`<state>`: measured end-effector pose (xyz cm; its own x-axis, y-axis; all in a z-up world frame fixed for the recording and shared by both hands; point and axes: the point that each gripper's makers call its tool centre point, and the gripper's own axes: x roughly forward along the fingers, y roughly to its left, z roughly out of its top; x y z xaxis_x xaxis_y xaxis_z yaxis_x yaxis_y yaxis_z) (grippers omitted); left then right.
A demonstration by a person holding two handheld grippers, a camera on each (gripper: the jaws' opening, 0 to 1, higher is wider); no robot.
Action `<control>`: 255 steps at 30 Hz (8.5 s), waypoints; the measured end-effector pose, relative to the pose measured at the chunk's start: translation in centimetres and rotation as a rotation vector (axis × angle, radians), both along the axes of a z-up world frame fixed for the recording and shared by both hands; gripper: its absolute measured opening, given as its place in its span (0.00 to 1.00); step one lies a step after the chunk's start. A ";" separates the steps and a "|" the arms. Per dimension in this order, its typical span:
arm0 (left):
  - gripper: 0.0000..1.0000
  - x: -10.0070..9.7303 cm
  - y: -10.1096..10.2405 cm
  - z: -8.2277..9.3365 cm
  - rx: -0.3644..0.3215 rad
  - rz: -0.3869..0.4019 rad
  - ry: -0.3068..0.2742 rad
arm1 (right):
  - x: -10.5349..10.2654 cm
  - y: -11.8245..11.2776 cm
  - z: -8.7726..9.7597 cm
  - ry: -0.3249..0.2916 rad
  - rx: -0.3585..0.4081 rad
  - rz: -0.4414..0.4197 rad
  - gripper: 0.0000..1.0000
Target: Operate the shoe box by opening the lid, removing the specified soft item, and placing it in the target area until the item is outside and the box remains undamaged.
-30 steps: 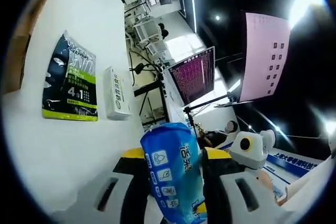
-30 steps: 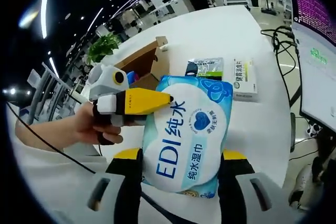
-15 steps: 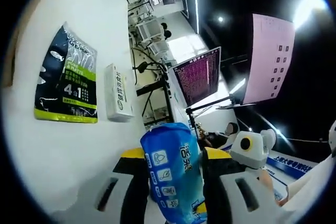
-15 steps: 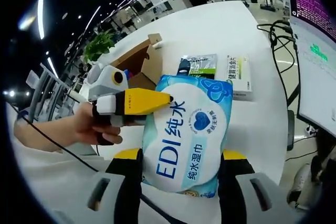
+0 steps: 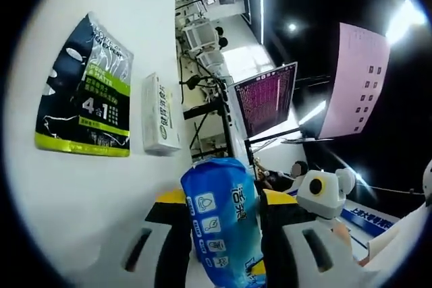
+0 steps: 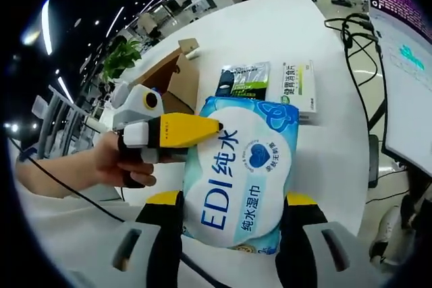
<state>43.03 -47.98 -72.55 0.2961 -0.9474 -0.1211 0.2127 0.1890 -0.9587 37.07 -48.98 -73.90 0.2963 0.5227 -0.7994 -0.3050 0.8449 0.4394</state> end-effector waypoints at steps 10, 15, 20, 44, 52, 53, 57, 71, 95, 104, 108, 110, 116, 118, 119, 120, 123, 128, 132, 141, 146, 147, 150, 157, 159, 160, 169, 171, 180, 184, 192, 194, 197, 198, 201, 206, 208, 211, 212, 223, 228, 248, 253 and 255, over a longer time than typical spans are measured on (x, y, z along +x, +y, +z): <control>0.38 0.6 -0.9 -2.2 0.026 -0.005 0.038 | 0.6 -0.7 -2.1 0.035 0.011 -0.022 0.55; 0.38 0.8 -0.9 -3.0 0.037 -0.004 0.043 | 0.7 -0.7 -2.8 0.049 0.013 -0.018 0.55; 0.38 1.3 -1.0 -3.6 0.033 0.006 0.046 | 1.2 -0.9 -3.4 0.055 0.001 -0.008 0.56; 0.42 0.6 -1.0 -5.8 0.077 -0.018 0.044 | 0.7 -1.1 -5.2 0.064 -0.157 0.032 0.57; 0.44 0.1 -0.6 -5.7 0.126 -0.003 0.010 | 0.4 -1.2 -5.2 0.060 -0.159 0.009 0.57; 0.45 0.1 -0.6 -5.7 0.135 -0.001 0.010 | 0.3 -1.3 -5.2 0.061 -0.157 0.001 0.57; 0.48 -0.3 -0.5 -5.6 0.185 -0.012 -0.049 | 0.2 -1.4 -4.3 0.017 -0.150 -0.051 0.56; 0.57 -1.1 0.6 -5.3 0.287 -0.022 -0.164 | 0.4 -0.1 -5.5 -0.064 -0.235 -0.045 0.60; 0.67 -1.6 3.9 -1.8 0.309 0.014 -0.294 | -0.5 -1.1 -6.5 -0.050 -0.254 -0.145 0.61; 0.67 -2.2 5.6 -1.3 0.325 0.022 -0.332 | -0.5 -1.2 -6.5 -0.067 -0.241 -0.156 0.64; 0.69 -1.7 7.1 -0.5 0.337 0.054 -0.361 | -0.4 -1.3 -6.6 -0.066 -0.243 -0.159 0.65; 0.71 -1.5 7.7 0.1 0.340 0.072 -0.381 | -0.5 -1.1 -6.6 -0.063 -0.226 -0.162 0.65; 0.77 -1.6 9.1 0.9 0.352 0.093 -0.425 | -0.5 -1.4 -5.8 -0.107 -0.212 -0.188 0.63; 0.80 -1.9 9.3 1.0 0.358 0.096 -0.436 | -0.5 -1.4 -5.6 -0.114 -0.204 -0.198 0.63; 0.81 -2.2 9.4 1.2 0.362 0.094 -0.449 | -0.5 -1.3 -5.5 -0.116 -0.202 -0.198 0.63; 0.82 -2.4 9.5 1.3 0.365 0.091 -0.465 | -0.5 -1.2 -5.1 -0.125 -0.197 -0.195 0.63; 0.85 -2.8 9.8 1.9 0.376 0.083 -0.495 | -0.3 -1.3 -4.4 -0.160 -0.190 -0.203 0.63; 0.88 -2.8 11.2 3.5 0.389 0.127 -0.543 | 0.2 -0.6 -2.9 -0.215 -0.144 -0.229 0.65; 0.91 -2.4 13.3 4.9 0.410 0.187 -0.584 | 0.6 -0.2 -1.8 -0.268 -0.137 -0.219 0.67; 0.98 -2.3 18.1 5.4 0.481 0.310 -0.582 | 1.7 1.2 1.3 -0.367 -0.086 -0.237 0.64; 0.99 -2.3 20.6 5.2 0.523 0.352 -0.561 | 2.1 2.0 2.2 -0.380 -0.073 -0.242 0.64; 0.99 -2.4 21.0 5.1 0.531 0.359 -0.552 | 1.9 2.4 2.4 -0.370 -0.059 -0.255 0.63; 0.99 -2.5 22.6 5.1 0.562 0.410 -0.546 | 1.7 3.5 2.7 -0.372 -0.055 -0.227 0.63; 0.99 -2.5 25.0 4.7 0.597 0.454 -0.505 | 2.0 4.9 3.9 -0.365 -0.039 -0.222 0.63; 0.99 -2.5 25.8 5.2 0.607 0.476 -0.507 | 2.1 6.1 4.4 -0.357 -0.024 -0.208 0.64; 0.99 -2.4 26.4 5.5 0.612 0.494 -0.512 | 2.2 6.6 4.7 -0.360 -0.023 -0.193 0.64; 0.99 -1.8 29.6 5.7 0.669 0.559 -0.493 | 4.3 11.4 8.0 -0.413 -0.005 -0.114 0.66; 0.99 -1.7 30.2 5.9 0.675 0.576 -0.493 | 4.3 12.4 8.3 -0.416 -0.003 -0.089 0.68; 0.99 -1.7 32.2 6.0 0.727 0.602 -0.466 | 4.8 16.8 9.3 -0.404 0.003 -0.030 0.75; 0.99 -1.6 32.3 5.8 0.721 0.606 -0.441 | 5.0 18.2 9.7 -0.402 0.002 -0.014 0.78; 0.98 -0.3 32.8 5.4 0.820 0.599 -0.437 | 5.0 20.6 10.8 -0.376 0.087 0.001 0.75; 0.98 0.0 32.9 5.2 0.821 0.604 -0.425 | 5.1 20.5 10.9 -0.380 0.085 0.000 0.75; 0.98 0.5 33.5 4.6 0.873 0.606 -0.413 | 5.2 20.1 11.2 -0.384 0.080 -0.004 0.75; 0.97 0.6 33.7 4.5 0.889 0.608 -0.412 | 5.3 19.9 11.2 -0.386 0.078 -0.007 0.75; 0.97 1.2 34.5 3.8 0.912 0.624 -0.379 | 5.4 19.0 11.3 -0.391 0.064 -0.019 0.74; 0.98 2.0 36.0 2.6 0.985 0.652 -0.299 | 5.4 17.9 11.0 -0.382 0.063 -0.037 0.74; 0.99 2.6 36.4 2.6 1.004 0.668 -0.287 | 5.3 17.5 10.9 -0.377 0.061 -0.041 0.74; 0.99 3.1 37.0 2.2 1.066 0.661 -0.270 | 5.4 17.0 10.8 -0.371 0.065 -0.053 0.74; 0.99 3.4 37.0 2.2 1.067 0.668 -0.265 | 5.4 16.8 10.8 -0.369 0.067 -0.057 0.74; 0.94 4.3 37.7 -1.6 1.131 0.616 -0.144 | 5.1 15.6 9.4 -0.332 0.077 -0.094 0.73; 0.94 3.8 37.4 -3.8 1.131 0.573 -0.064 | 5.0 15.1 8.9 -0.312 0.088 -0.113 0.72; 0.92 6.2 37.6 -5.7 1.161 0.545 -0.041 | 6.0 14.7 7.0 -0.258 0.100 -0.139 0.70; 0.80 6.2 36.6 -5.4 1.098 0.528 -0.072 | 6.5 15.5 6.8 -0.249 0.116 -0.132 0.69; 0.69 6.2 36.1 -5.4 1.051 0.523 -0.071 | 6.7 15.7 6.7 -0.244 0.121 -0.128 0.69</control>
